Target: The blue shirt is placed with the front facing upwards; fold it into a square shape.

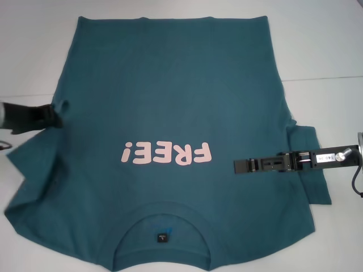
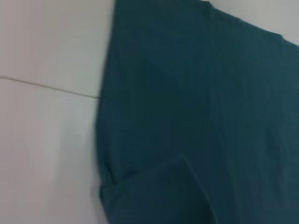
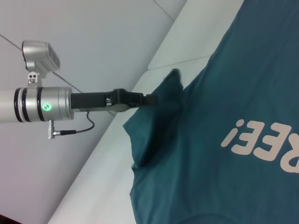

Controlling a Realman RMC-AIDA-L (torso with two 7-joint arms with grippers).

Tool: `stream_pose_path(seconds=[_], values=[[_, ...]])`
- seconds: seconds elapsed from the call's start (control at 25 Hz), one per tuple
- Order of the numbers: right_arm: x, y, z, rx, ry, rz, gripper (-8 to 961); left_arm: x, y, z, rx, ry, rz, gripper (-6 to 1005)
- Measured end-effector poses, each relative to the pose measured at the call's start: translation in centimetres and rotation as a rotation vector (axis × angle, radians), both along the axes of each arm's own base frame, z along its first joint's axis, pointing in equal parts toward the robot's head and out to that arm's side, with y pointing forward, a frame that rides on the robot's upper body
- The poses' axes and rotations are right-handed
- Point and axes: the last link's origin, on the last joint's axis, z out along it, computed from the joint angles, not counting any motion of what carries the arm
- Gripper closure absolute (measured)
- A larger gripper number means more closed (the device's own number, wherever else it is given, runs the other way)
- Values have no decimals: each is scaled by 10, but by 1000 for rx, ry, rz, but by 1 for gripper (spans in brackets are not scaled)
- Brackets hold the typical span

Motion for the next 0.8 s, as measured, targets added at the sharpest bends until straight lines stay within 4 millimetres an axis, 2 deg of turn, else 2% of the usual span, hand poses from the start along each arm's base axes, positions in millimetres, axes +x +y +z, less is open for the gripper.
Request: stream_pose_path(seconds=[0.24, 0.52, 0.8], values=[[2, -1, 0, -1, 1, -6, 10, 21, 10, -15, -20, -19, -23, 1000], [3, -1, -1, -2, 2, -13, 10, 32, 19, -34, -21, -21, -31, 999], [4, -1, -2, 2, 1, -22, 10, 37, 18, -45, -64, 22, -87, 909]])
